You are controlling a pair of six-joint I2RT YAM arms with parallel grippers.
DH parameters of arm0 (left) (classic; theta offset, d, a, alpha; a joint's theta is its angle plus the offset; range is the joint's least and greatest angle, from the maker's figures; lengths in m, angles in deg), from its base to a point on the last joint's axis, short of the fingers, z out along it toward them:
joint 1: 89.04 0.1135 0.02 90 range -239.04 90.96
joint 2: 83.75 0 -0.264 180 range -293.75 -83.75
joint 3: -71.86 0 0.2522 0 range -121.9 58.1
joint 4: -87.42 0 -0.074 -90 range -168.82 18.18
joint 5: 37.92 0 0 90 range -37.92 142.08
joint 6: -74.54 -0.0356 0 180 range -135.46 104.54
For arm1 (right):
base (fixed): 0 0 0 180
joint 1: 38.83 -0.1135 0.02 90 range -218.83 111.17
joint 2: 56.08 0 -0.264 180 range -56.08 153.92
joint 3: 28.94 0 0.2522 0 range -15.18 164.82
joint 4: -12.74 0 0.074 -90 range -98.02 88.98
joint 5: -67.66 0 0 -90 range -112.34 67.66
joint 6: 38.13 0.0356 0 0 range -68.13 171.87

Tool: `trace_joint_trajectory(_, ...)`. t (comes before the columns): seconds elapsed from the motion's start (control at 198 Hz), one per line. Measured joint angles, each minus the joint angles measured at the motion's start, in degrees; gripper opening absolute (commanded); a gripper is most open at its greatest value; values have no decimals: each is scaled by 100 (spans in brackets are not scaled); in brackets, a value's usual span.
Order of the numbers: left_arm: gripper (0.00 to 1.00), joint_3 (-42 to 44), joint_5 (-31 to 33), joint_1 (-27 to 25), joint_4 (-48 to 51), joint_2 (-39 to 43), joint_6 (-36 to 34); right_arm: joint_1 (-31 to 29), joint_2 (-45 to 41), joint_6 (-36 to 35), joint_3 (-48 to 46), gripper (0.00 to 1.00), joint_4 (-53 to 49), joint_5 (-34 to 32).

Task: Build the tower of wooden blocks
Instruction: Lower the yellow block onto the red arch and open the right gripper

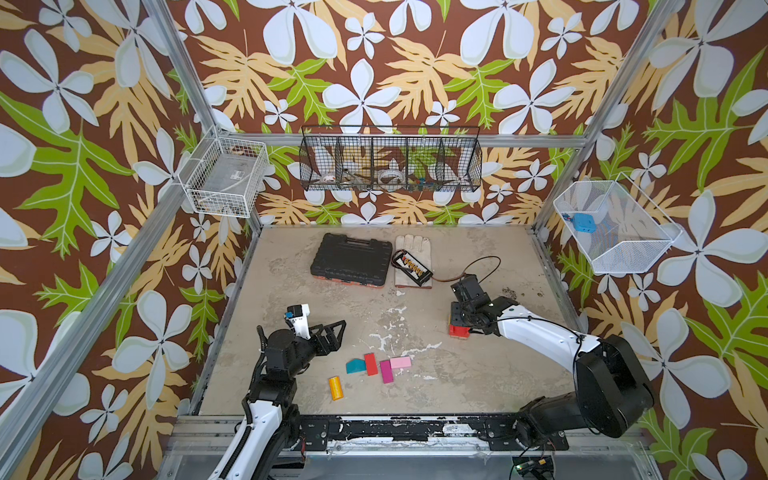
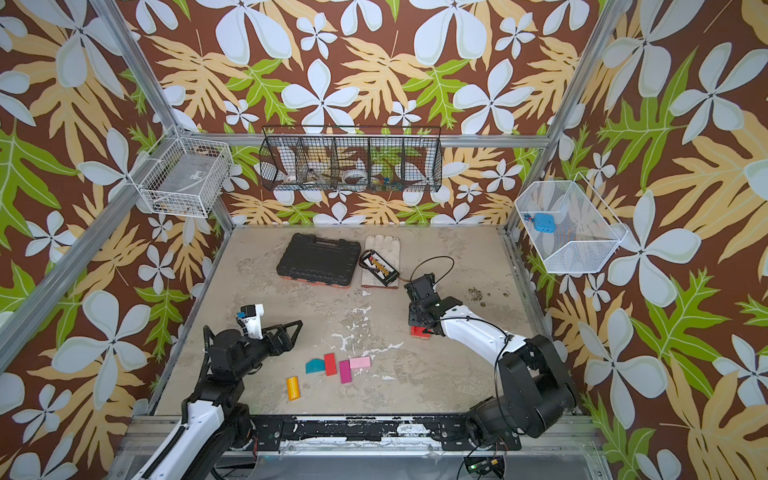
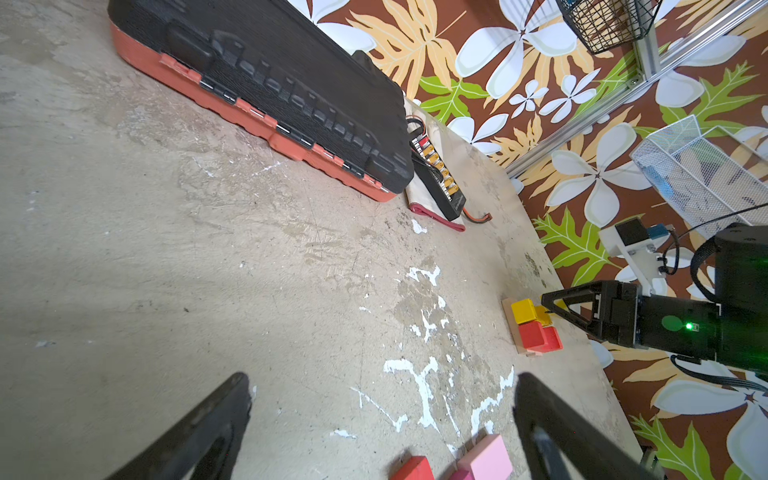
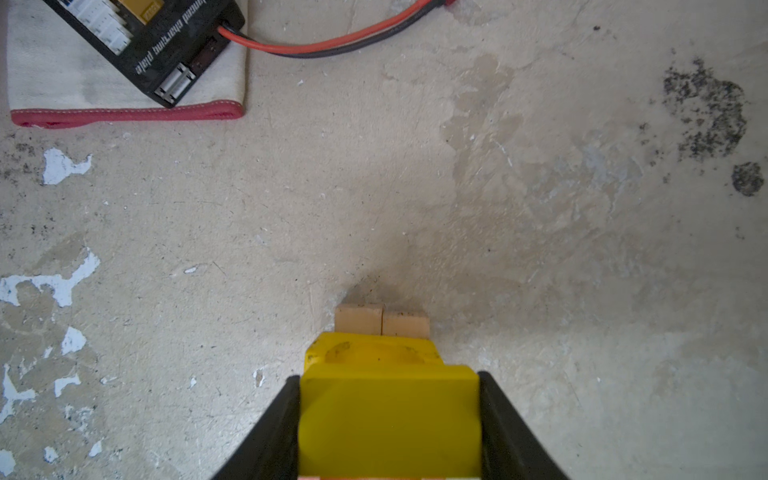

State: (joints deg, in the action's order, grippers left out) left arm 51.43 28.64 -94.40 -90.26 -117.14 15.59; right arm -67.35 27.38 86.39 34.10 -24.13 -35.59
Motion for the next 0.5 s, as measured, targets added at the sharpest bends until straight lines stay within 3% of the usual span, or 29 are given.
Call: trace_joint_trajectory(0.504, 100, 9, -24, 0, 0, 17, 0, 0, 107, 63, 2, 47, 7, 98)
